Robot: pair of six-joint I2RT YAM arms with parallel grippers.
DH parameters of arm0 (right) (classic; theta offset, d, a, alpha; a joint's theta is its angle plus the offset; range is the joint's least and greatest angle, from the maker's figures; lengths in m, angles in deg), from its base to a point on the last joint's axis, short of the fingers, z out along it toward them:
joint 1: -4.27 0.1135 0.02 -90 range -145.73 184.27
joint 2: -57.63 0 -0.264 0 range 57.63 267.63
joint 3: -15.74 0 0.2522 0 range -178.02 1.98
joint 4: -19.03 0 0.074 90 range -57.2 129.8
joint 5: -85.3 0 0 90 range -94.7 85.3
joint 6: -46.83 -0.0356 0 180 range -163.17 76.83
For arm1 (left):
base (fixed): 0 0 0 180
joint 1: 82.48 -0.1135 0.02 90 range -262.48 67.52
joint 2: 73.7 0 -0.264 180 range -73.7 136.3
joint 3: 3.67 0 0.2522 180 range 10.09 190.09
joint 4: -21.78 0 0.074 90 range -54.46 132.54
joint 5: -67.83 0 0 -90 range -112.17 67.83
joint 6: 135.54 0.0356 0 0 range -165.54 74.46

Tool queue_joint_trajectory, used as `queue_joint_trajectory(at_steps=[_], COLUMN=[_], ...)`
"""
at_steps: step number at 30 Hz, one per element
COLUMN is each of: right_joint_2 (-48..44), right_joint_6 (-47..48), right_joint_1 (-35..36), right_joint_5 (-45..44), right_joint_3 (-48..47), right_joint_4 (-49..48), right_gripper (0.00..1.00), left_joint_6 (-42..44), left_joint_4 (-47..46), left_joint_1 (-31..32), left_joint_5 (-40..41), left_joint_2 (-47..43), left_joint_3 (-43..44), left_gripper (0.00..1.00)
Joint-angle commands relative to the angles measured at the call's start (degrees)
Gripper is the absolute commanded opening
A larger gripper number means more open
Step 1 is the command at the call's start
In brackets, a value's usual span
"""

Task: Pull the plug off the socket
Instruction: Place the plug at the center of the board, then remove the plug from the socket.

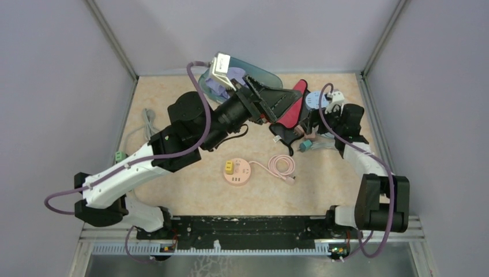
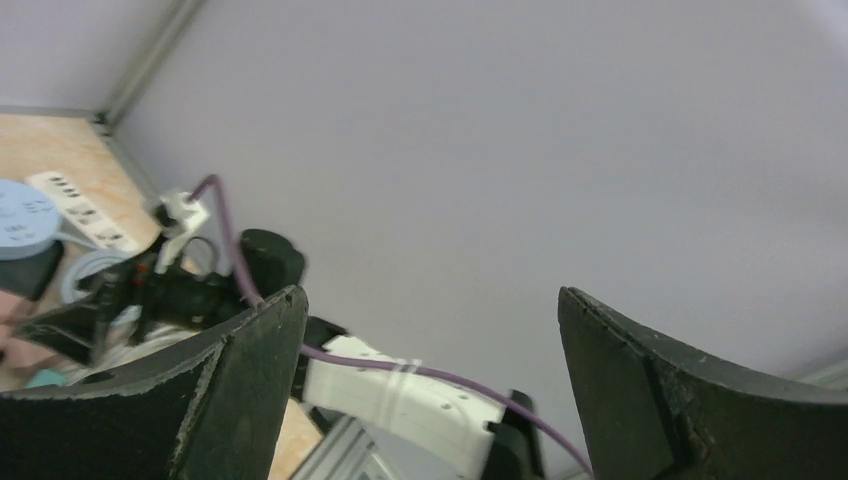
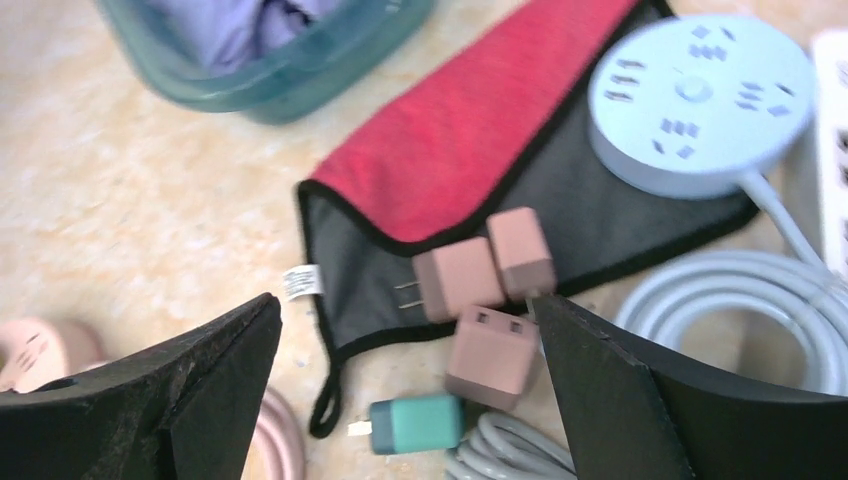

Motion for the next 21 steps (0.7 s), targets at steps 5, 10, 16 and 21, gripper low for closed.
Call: queue_joint_trajectory(at_steps=[5,10,16,21], right_joint_2=[-8.11,-8.32,-10.15,-9.68], right_joint_6=[6.72,9.29,14.05,17.60], right_joint_1=[0.52,0.63,3.25,5.64], right_joint_5=[25.63,36.99,38.22,37.53], right_joint_3=[2.34,2.25,2.08,1.45], right_joint_4=[-6.47,-5.26,-1.23,2.35], right_gripper=[0.99,0.99,0.99,0.99], left_joint_6=[25.89,34.44,26.71,19.67], left_joint_4=[-15.46,-10.86,3.67,10.13], left_joint_1=[-0.13,-0.68,-3.44,-9.21], left_joint_5=[5.70,6.56,14.02,11.14], left_joint_2=[-16.93,-24.76,-26.43,-26.83], left_joint_3=[-31.62,-43.61,-50.02,-55.37], left_gripper=[1.00,1.00,0.97,0.88])
